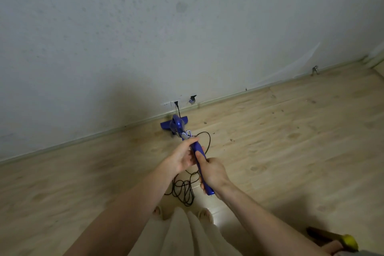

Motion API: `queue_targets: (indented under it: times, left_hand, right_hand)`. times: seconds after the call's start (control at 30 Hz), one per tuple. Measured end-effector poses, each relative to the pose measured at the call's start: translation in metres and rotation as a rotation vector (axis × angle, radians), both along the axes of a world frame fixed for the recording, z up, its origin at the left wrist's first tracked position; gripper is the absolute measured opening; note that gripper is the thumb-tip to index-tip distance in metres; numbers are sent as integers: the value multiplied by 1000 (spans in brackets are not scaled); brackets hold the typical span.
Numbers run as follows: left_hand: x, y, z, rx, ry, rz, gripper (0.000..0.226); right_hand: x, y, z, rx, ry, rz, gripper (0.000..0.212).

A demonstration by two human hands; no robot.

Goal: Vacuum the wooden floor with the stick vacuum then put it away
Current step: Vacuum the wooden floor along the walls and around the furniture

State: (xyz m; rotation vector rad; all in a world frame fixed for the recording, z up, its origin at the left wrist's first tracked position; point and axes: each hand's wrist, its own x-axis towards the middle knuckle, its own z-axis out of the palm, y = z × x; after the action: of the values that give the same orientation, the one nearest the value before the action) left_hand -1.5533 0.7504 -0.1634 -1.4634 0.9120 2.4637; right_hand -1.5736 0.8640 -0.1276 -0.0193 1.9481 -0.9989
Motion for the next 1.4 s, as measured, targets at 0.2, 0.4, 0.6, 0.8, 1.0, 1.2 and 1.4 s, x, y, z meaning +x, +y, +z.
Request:
queue_targets:
  times: [0.2,0.4,0.6,0.8,1.0,1.2,1.4]
  left_hand:
    - [-28,-8,-6,1,5,64,31]
    - [-34,5,-13,-22,-35,35,32]
    - [-2,13,-17,-70,-101,62,42]
    - [69,-10,-1,-22,-70,55,34]
    - [164,-47,10,22,-41,49,29]
    - [241,-83,19,43,-27,57,22]
    - [267,-108,17,74,-4,49,22]
  right_hand:
    - [-34,-4,-10,-52,-84,23,42]
    - [-35,12,-16,-21,-135,62,47]
    - [-6,14,-12,13,-60,155,39]
    - [66,-8,4,9,-59,123,42]
    - [156,-41,21,42,-49,129,43]
    - [232,-73,27,48,-67,152,42]
    - [258,-99,31,86,-61,138,41]
